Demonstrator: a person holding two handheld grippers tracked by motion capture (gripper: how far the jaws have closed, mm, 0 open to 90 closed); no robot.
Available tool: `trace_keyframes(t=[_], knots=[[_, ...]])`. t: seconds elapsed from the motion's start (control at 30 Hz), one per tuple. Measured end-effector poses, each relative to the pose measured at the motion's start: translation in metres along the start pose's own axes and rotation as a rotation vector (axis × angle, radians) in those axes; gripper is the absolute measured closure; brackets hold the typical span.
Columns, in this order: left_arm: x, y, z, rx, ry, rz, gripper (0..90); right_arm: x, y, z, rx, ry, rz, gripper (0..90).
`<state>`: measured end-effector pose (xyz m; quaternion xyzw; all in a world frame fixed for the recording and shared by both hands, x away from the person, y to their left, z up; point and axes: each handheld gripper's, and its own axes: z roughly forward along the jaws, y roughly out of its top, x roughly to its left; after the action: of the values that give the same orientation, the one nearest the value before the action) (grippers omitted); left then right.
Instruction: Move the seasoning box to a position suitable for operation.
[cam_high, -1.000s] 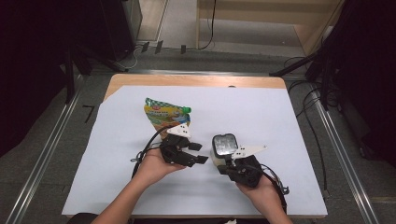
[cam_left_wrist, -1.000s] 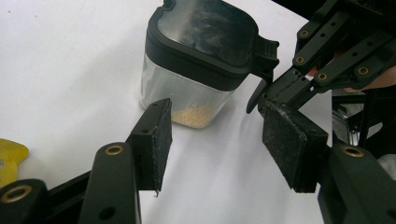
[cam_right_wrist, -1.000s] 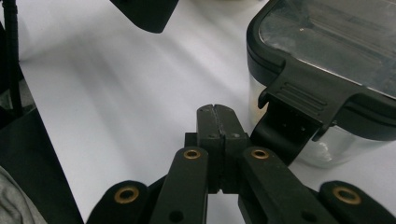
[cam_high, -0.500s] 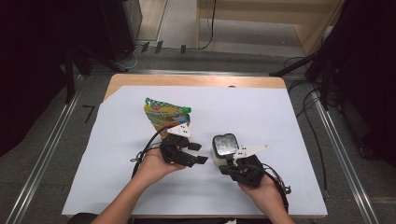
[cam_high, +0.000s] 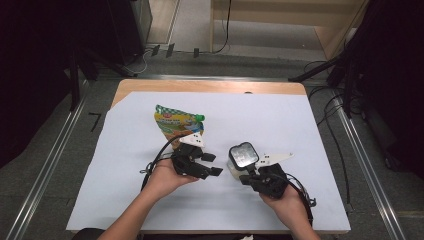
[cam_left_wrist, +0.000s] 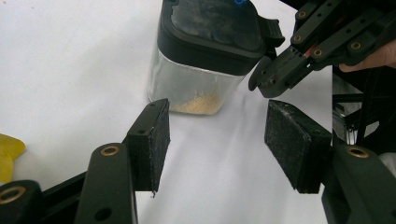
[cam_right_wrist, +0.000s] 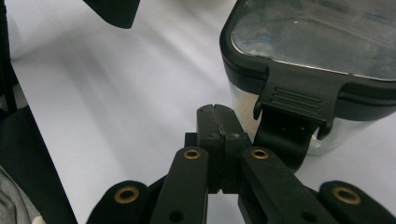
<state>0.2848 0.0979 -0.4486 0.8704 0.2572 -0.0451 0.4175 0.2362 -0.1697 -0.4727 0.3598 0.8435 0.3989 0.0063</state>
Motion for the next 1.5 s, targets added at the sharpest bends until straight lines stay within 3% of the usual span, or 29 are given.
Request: trace_keyframes(t=[0.53,0.8,0.97,1.2,1.27,1.5], knots=[[0.000,-0.001,0.001,0.006,-0.001,-0.002,41.4,-0.022,-0.004,-0.016,-0.003,-0.029,0.043,90.0],[0.000,-0.001,0.002,0.008,0.000,-0.004,41.3,-0.039,-0.009,-0.028,-0.013,-0.054,0.087,90.0],[0.000,-0.001,0.003,0.012,0.002,0.001,41.2,-0.044,-0.010,-0.037,-0.019,-0.095,0.089,90.0],[0.000,-0.001,0.004,0.011,0.001,-0.003,41.3,-0.058,-0.014,-0.047,-0.031,-0.133,0.130,90.0],[0.000,-0.001,0.005,0.016,0.001,-0.002,41.3,-0.065,-0.016,-0.049,-0.042,-0.167,0.155,90.0],[0.000,-0.001,0.005,0.018,-0.001,0.001,41.2,-0.072,-0.016,-0.055,-0.062,-0.218,0.167,90.0]])
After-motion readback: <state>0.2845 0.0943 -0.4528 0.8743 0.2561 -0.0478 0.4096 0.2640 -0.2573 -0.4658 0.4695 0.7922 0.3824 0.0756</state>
